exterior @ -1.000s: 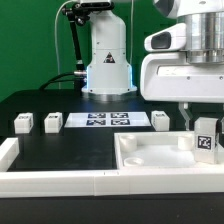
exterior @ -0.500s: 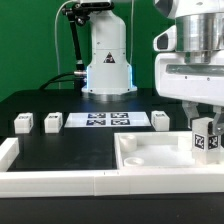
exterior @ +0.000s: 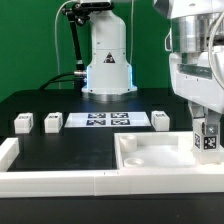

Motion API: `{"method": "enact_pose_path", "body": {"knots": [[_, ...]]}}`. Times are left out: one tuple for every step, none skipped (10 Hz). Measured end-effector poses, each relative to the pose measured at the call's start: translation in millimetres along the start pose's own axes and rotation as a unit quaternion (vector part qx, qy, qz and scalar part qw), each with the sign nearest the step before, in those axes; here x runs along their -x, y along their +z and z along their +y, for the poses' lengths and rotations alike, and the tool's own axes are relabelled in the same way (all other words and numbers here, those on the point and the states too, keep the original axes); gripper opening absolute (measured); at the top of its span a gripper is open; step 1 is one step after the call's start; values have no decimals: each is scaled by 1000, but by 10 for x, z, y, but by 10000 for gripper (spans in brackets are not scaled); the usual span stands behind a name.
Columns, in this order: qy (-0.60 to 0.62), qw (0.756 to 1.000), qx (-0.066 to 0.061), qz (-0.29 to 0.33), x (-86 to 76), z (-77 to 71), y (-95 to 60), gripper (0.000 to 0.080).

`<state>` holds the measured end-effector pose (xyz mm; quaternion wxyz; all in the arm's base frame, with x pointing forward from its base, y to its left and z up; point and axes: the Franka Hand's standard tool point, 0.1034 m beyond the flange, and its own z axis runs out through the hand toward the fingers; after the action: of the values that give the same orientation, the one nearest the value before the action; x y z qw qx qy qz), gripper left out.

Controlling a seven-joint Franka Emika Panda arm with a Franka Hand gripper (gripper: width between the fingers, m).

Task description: Assemble square table

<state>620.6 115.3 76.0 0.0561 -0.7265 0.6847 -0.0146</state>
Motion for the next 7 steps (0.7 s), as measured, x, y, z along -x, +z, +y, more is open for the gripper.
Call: {"method": "enact_pose_path", "body": {"knots": [[0,1000,-1,0,18,1,3,294],[-2,1000,-1,0,19,1,3,294],[-23,1000,0,0,21,4,6,294],[-44,999,0,0,20,6,6,381],[-103,995,4,0,18,8,2,521],[-162,987,6,-1,25,5,-4,610],[-219,976,5,-2,35,6,-1,610]]}}
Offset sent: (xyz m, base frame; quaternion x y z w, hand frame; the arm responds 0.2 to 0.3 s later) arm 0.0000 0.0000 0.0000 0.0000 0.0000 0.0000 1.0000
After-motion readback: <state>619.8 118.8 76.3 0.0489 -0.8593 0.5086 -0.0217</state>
